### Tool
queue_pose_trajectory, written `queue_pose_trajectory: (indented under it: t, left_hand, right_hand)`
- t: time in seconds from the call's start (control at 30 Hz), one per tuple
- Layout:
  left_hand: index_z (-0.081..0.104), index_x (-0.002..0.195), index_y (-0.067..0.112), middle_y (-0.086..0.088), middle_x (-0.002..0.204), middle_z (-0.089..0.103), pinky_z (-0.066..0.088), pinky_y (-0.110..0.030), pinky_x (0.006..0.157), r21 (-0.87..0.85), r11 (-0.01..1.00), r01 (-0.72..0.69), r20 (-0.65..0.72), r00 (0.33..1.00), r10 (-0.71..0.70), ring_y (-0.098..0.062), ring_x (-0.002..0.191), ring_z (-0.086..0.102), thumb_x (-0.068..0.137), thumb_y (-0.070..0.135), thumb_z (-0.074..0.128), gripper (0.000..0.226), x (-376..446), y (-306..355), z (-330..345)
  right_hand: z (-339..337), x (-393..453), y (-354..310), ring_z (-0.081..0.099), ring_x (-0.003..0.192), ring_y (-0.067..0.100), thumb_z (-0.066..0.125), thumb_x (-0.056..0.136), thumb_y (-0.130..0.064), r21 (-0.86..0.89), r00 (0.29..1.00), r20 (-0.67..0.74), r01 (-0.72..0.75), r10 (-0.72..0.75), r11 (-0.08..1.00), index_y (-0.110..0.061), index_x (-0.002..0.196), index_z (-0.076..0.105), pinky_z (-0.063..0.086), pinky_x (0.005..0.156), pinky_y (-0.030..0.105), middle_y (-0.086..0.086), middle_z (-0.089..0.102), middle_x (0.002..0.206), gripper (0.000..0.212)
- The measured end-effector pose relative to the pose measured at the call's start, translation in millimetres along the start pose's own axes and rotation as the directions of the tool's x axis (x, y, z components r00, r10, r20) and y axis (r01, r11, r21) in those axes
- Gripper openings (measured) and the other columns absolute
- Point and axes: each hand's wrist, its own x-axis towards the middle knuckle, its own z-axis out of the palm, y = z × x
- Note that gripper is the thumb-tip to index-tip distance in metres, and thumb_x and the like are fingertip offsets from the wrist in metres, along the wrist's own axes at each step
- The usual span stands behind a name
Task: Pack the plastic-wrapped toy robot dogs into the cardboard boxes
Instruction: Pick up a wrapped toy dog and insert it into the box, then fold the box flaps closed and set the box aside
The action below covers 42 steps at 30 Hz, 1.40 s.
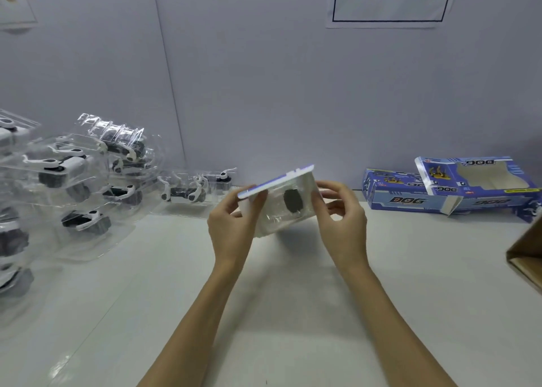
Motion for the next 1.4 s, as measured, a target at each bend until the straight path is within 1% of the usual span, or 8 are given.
queue_pose_trajectory:
  t: [0.2,0.33,0.53,0.63,0.77,0.9,1.17,1.4]
  left_hand:
    - [0.041,0.129,0.029,-0.004,0.125,0.07,0.056,-0.038,0.089,-0.108,0.987,-0.121,0.346,0.926,0.151,-0.023,0.11,0.069,0.078,0.031,0.09,0.071,-9.1,11.9,7.9]
    - [0.048,0.136,0.033,0.003,0.133,0.066,0.053,-0.047,0.096,-0.039,0.967,-0.252,0.256,0.933,0.254,-0.025,0.114,0.065,0.089,0.033,0.08,0.056,-9.0,17.1,10.5]
    - [0.053,0.145,0.038,0.01,0.149,0.054,0.058,-0.055,0.097,-0.12,0.991,-0.063,0.39,0.915,0.105,-0.023,0.128,0.063,0.106,0.036,0.056,0.039,-6.9,9.9,7.2]
    - [0.065,0.121,0.033,0.0,0.137,0.057,0.058,-0.054,0.096,-0.042,0.993,-0.112,0.397,0.91,0.119,-0.023,0.125,0.062,0.103,0.043,0.059,0.021,-6.9,7.0,10.5]
    - [0.066,0.094,0.036,0.036,0.132,0.05,0.056,-0.035,0.096,-0.025,0.985,-0.171,0.359,0.918,0.168,0.003,0.14,0.044,0.098,0.051,0.063,0.016,-3.3,12.7,21.9]
    - [0.065,0.109,0.031,0.024,0.135,0.055,0.064,-0.041,0.08,-0.189,0.981,-0.032,0.366,0.925,0.1,-0.009,0.125,0.062,0.096,0.036,0.073,0.016,-1.2,11.7,24.2]
    - [0.057,0.13,0.024,0.003,0.139,0.045,0.061,-0.045,0.093,-0.074,0.98,-0.187,0.476,0.856,0.2,-0.02,0.136,0.05,0.094,0.04,0.07,0.041,2.5,8.2,14.0]
    - [0.055,0.129,0.02,0.0,0.141,0.044,0.061,-0.049,0.09,-0.081,0.986,-0.143,0.441,0.883,0.165,-0.03,0.134,0.054,0.104,0.039,0.049,0.032,-2.4,5.1,20.3]
  right_hand:
    - [-8.1,6.0,-9.9,0.062,0.086,0.0,0.052,0.107,-0.044,0.217,0.991,-0.061,-0.102,0.118,0.971,-0.026,0.114,0.056,0.052,0.073,0.021,-0.027,0.064,0.091,0.02]
    - [-8.6,3.8,-11.8,0.049,0.063,0.009,0.042,0.105,-0.049,0.171,0.995,0.1,-0.046,0.029,0.984,-0.035,0.114,0.048,0.046,0.06,0.03,-0.019,0.056,0.077,0.018]
    - [0.3,-5.1,-11.0,0.063,0.122,0.022,0.047,0.105,-0.044,0.07,0.991,0.133,0.01,-0.019,0.997,-0.032,0.145,0.048,0.056,0.098,0.05,0.0,0.058,0.139,0.042]
    - [-4.2,-3.7,-5.9,0.065,0.111,0.031,0.041,0.107,-0.048,0.066,0.991,0.136,-0.02,0.01,0.998,-0.034,0.133,0.06,0.055,0.098,0.057,0.01,0.059,0.133,0.035]
    - [-8.1,4.3,-6.6,0.057,0.134,0.019,0.043,0.104,-0.05,0.138,0.993,0.064,-0.112,0.104,0.984,-0.049,0.098,0.074,0.054,0.101,0.055,-0.018,0.064,0.131,0.032]
    - [-8.5,11.6,-1.4,0.063,0.123,0.039,0.064,0.096,-0.035,0.37,0.986,0.045,-0.164,0.158,0.915,-0.041,0.124,0.062,0.05,0.103,0.067,-0.006,0.07,0.126,0.029]
    - [-15.9,4.9,7.1,0.071,0.112,0.026,0.043,0.099,-0.063,0.456,0.977,0.153,-0.203,0.148,0.867,-0.012,0.125,0.059,0.061,0.084,0.04,0.005,0.068,0.132,0.06]
    - [-9.0,-1.5,7.9,0.071,0.089,0.001,0.048,0.103,-0.041,0.247,0.988,0.157,-0.043,0.004,0.968,-0.019,0.124,0.05,0.057,0.059,0.019,-0.024,0.068,0.105,0.031]
